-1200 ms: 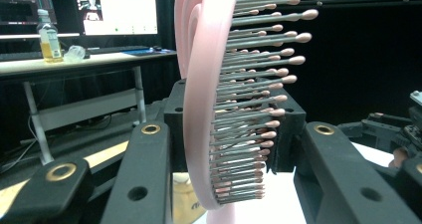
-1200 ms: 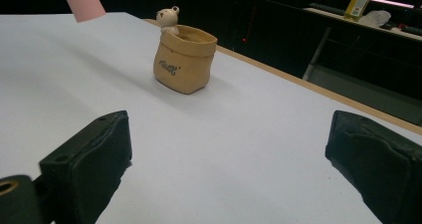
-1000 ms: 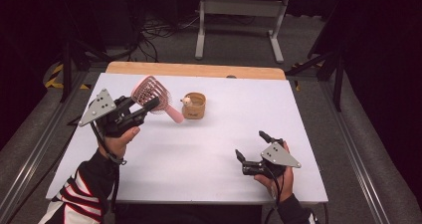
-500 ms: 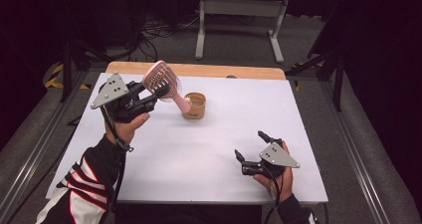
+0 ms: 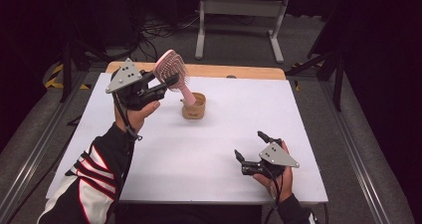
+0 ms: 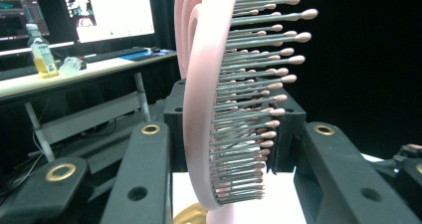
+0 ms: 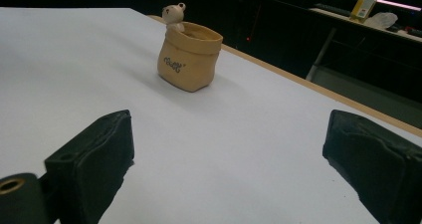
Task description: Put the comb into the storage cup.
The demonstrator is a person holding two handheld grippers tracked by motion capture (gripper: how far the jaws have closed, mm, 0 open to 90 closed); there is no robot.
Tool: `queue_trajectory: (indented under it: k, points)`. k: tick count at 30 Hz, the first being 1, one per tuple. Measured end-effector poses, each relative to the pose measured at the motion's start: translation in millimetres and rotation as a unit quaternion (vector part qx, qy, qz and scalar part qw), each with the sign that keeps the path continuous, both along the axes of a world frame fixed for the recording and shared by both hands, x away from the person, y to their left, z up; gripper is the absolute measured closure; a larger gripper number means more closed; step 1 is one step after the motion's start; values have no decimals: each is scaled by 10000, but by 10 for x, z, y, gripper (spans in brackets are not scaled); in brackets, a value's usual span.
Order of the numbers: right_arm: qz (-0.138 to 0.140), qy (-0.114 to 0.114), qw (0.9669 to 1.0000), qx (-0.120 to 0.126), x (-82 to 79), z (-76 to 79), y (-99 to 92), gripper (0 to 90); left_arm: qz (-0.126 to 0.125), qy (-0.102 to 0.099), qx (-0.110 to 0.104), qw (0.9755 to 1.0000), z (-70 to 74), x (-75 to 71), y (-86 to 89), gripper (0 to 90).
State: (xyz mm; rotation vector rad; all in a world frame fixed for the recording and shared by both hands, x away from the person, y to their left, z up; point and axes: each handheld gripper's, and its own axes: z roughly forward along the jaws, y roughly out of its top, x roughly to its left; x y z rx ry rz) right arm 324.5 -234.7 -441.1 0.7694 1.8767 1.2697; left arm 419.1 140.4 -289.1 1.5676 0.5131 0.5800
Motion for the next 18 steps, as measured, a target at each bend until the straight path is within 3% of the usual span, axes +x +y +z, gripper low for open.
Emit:
queue_trajectory:
  k: [9, 18]
  points:
    - [-13, 26, 10000, 3, 4, 1, -14, 65, 143, 210, 235, 9994, -40, 208, -171, 636]
    - [34, 88, 9999, 72, 5, 4, -19, 66, 185, 477, 337, 9981, -138, 419, -355, 636]
